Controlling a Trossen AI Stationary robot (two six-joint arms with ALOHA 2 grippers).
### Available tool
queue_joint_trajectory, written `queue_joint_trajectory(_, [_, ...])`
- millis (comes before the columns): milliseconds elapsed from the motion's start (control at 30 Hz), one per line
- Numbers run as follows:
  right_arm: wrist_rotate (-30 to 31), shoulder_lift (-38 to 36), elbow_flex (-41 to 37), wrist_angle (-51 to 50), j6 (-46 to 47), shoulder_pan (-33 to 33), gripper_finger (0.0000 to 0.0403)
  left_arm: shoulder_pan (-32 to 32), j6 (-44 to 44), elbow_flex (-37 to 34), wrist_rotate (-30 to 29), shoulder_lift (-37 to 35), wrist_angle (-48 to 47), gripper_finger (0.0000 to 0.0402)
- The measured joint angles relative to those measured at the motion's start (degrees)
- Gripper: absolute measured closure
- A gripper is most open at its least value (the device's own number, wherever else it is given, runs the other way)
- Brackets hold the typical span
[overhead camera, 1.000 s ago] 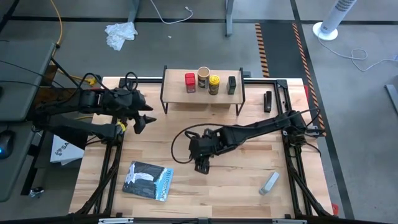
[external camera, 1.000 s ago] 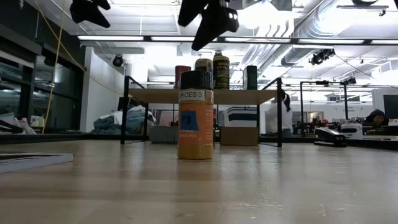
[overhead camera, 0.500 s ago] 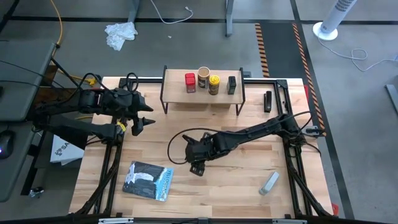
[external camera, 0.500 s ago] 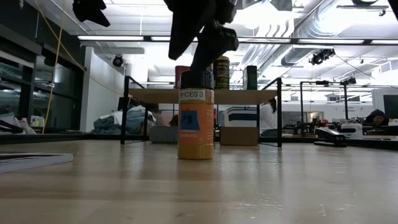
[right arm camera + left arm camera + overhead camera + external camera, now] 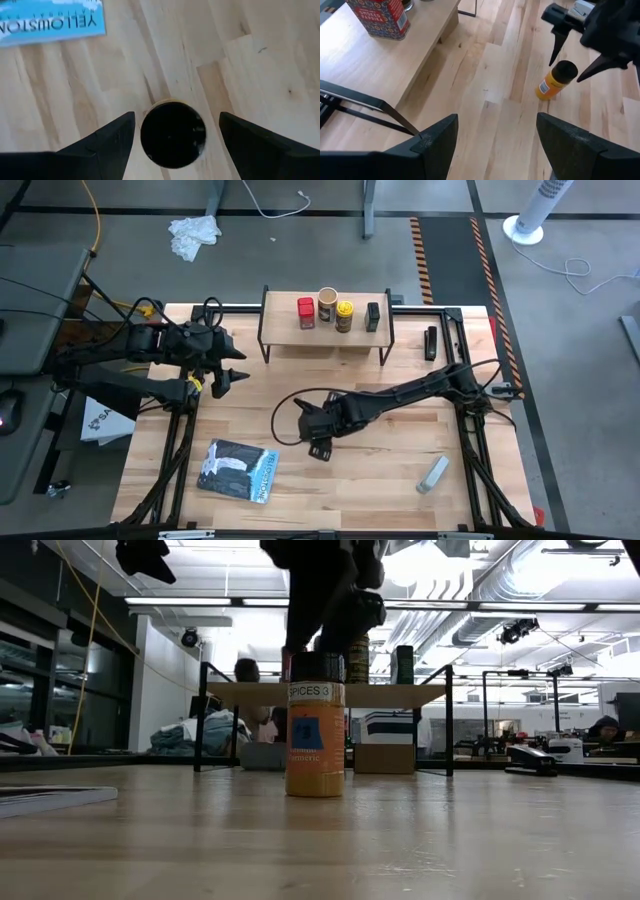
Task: Shelf spices
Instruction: Put the black seasoning bottle on the shelf
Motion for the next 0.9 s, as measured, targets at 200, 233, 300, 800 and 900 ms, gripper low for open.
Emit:
queue_joint_trajectory(200, [-1.8, 3.4, 0.0, 0.1, -0.6, -0.2, 0.0116, 0.0, -0.8, 0.0, -0.1, 0.0, 0.0, 0.0135])
queue_joint_trajectory(233, [-2.3, 3.9, 0.0, 0.1, -0.7, -0.3, 0.0116, 0.0, -1.1, 0.0, -0.1, 0.0, 0.0, 0.0135])
queue_joint_trajectory(300, [-3.2, 4.9, 0.0, 0.1, -1.0, -0.5, 0.0118, 0.0, -1.3, 0.0, -0.1, 0.0, 0.0, 0.0135])
queue_joint_trajectory(800, [0.0, -5.3, 0.0, 5.8, -7.9, -4.4, 0.0210, -1.0, -11.4, 0.0, -3.2, -10.6, -0.1, 0.0135])
queue_joint_trajectory(900, [4.2, -8.9, 1.6, 7.8, -11.5, -7.2, 0.0210, -1.1, -13.6, 0.0, -7.4, -13.1, -0.1, 0.0135])
